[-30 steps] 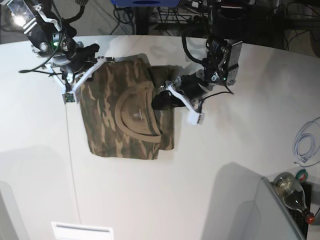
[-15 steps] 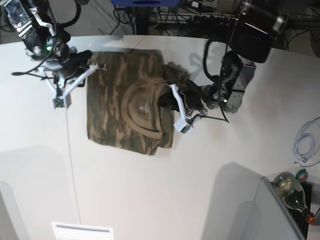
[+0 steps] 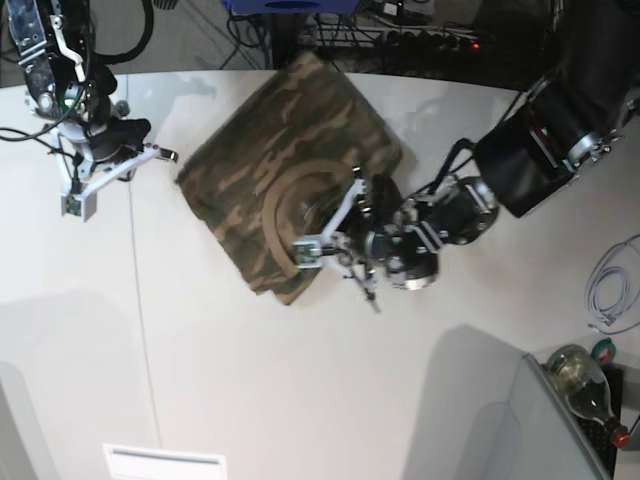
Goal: Layout the t-shirt on the table in an organized manner, then fold the t-shirt properly
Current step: 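Press and smooth the folded shirt with the left gripper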
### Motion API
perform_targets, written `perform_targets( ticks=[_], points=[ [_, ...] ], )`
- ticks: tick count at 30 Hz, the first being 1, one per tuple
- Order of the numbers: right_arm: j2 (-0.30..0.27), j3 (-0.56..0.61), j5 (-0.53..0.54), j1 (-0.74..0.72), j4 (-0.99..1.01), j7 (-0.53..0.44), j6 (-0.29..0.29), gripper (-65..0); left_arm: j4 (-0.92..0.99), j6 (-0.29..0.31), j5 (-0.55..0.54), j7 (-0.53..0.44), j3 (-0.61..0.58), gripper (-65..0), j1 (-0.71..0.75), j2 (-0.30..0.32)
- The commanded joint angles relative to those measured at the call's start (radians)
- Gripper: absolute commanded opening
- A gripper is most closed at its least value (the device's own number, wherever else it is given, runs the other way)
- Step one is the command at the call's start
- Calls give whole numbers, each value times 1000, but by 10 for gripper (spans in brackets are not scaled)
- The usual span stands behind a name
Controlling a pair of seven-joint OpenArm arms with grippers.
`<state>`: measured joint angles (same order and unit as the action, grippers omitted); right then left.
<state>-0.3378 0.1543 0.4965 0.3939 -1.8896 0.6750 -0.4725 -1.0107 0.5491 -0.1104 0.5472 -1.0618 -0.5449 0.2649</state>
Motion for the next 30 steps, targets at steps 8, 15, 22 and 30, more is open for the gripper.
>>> perform_targets(
  ticks=[8,15,22,30],
  points=[
    [6,-6,0,20,-18,-13,2,-602,10,-4,380,-131,1,-650,3,-135],
    [16,-8,0,30,-18,-13,2,-602,94,-4,413,-143,-1,-650,-4,-201],
    [16,-8,0,26,-18,-13,2,-602,94,-4,410,-143,2,-650,-5,-221],
    [16,-8,0,21,-18,-13,2,-602,43,-4,409,-132,2,-541,-24,-217]
  ],
)
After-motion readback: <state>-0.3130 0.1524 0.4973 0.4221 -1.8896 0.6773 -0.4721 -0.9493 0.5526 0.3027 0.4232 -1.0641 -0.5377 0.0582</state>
